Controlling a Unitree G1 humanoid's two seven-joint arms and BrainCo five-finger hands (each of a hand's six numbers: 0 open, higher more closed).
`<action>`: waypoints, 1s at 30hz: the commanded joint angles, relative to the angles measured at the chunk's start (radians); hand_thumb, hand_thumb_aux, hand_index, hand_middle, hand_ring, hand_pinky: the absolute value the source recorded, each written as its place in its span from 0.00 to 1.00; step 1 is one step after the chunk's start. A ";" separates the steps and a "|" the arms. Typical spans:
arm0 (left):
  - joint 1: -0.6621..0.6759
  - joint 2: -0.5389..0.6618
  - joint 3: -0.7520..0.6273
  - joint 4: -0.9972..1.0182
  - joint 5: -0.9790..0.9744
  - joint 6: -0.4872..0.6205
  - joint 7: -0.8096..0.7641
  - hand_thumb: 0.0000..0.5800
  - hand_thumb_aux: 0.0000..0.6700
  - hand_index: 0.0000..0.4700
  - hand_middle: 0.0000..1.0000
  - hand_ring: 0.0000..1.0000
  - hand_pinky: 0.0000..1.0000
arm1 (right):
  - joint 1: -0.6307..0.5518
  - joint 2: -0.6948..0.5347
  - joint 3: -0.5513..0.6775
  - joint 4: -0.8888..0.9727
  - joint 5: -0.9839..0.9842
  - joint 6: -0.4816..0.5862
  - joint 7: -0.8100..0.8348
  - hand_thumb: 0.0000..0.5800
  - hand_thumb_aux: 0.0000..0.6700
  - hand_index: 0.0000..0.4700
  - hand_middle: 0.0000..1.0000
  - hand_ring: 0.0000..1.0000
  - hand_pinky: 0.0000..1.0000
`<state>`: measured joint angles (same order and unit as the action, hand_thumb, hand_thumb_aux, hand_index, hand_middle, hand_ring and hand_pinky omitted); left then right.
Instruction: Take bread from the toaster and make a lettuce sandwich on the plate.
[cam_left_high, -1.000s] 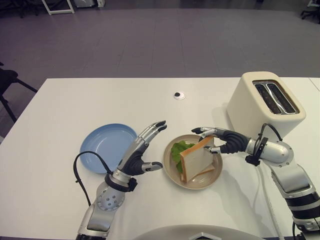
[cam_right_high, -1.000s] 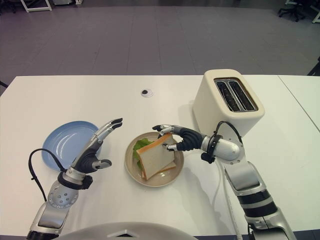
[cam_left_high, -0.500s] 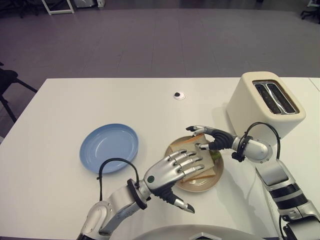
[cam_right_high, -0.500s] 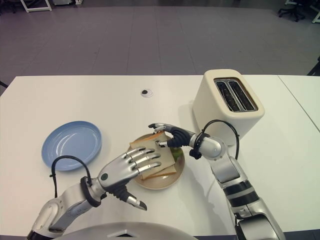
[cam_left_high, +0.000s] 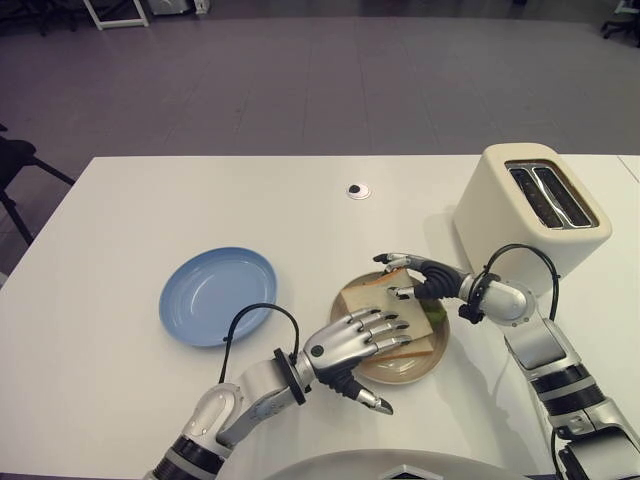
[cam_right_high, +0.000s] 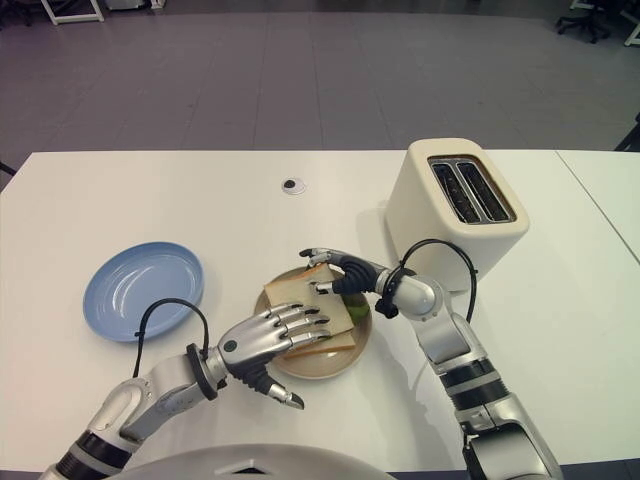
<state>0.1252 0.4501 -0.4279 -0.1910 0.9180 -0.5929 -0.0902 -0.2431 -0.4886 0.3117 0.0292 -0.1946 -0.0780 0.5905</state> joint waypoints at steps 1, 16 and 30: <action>0.027 0.033 -0.047 0.045 -0.062 -0.003 -0.077 0.28 0.15 0.15 0.00 0.00 0.00 | -0.089 0.066 -0.096 0.011 0.015 -0.065 -0.135 0.00 0.00 0.00 0.00 0.00 0.00; 0.025 0.039 0.241 -0.323 -0.276 0.015 0.089 0.00 0.00 0.00 0.00 0.00 0.00 | 0.151 -0.138 -0.278 -0.218 0.336 -0.391 0.120 0.00 0.00 0.00 0.00 0.00 0.00; 0.363 0.296 0.156 -0.277 -0.272 0.057 -0.361 1.00 1.00 1.00 1.00 1.00 1.00 | 0.569 -0.440 -0.211 -0.253 0.086 -0.568 0.372 1.00 1.00 1.00 1.00 1.00 1.00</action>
<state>0.4884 0.7420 -0.2284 -0.4949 0.5991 -0.5562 -0.4048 0.3211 -0.9131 0.0754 -0.2224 -0.0516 -0.6363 0.9631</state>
